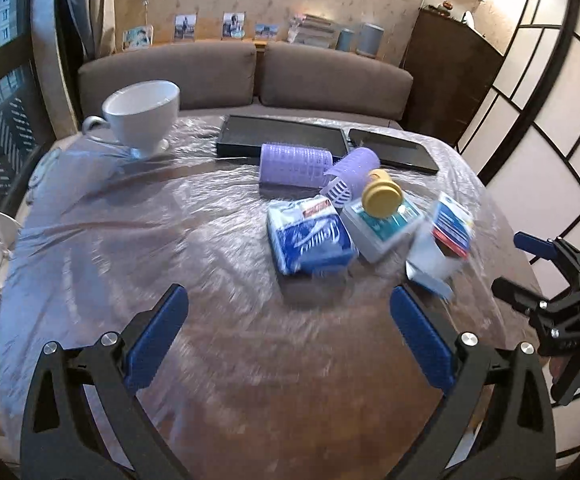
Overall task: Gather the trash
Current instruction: 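Move both tools back over the table toward the remaining items, then grasp the blue Tempo tissue pack with the left tool while the right tool grasps the Naproxen box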
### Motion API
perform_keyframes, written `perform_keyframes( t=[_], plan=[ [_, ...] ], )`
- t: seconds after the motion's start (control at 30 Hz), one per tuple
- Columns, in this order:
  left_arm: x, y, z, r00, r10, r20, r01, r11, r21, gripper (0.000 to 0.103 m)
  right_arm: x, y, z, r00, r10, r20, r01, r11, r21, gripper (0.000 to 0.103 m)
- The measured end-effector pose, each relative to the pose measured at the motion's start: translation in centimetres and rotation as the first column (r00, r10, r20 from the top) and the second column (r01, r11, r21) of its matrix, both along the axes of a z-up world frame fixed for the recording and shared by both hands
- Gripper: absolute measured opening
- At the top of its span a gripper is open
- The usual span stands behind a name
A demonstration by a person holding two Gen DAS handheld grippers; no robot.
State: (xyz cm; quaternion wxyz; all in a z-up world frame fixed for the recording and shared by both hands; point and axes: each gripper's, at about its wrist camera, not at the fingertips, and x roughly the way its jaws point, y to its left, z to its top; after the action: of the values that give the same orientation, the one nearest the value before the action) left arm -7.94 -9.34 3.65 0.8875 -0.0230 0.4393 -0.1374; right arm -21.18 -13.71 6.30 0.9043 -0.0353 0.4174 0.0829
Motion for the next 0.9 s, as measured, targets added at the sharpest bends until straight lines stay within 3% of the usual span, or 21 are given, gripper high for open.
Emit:
perform_keyframes(
  t=[0.27, 0.63, 0.9],
  plan=[
    [4.8, -1.4, -2.7, 0.998, 0.005, -0.056, -0.006, 1.000, -0.023, 0.101, 3.2, 1.0, -2.3, 0.996, 0.083, -0.031, -0.083, 0.997, -0.001, 0.099],
    [6.7, -2.7, -4.0, 0.999, -0.014, -0.041, 0.017, 0.997, 0.078, 0.101, 6.1, 2.4, -3.9, 0.988, 0.142, -0.053, -0.142, 0.990, 0.013, 0.099],
    [7.1, -2.3, -4.3, 0.999, -0.035, -0.037, 0.037, 0.998, 0.052, 0.100, 6.6, 2.6, -4.2, 0.985, 0.162, -0.051, -0.160, 0.986, 0.046, 0.099]
  ],
)
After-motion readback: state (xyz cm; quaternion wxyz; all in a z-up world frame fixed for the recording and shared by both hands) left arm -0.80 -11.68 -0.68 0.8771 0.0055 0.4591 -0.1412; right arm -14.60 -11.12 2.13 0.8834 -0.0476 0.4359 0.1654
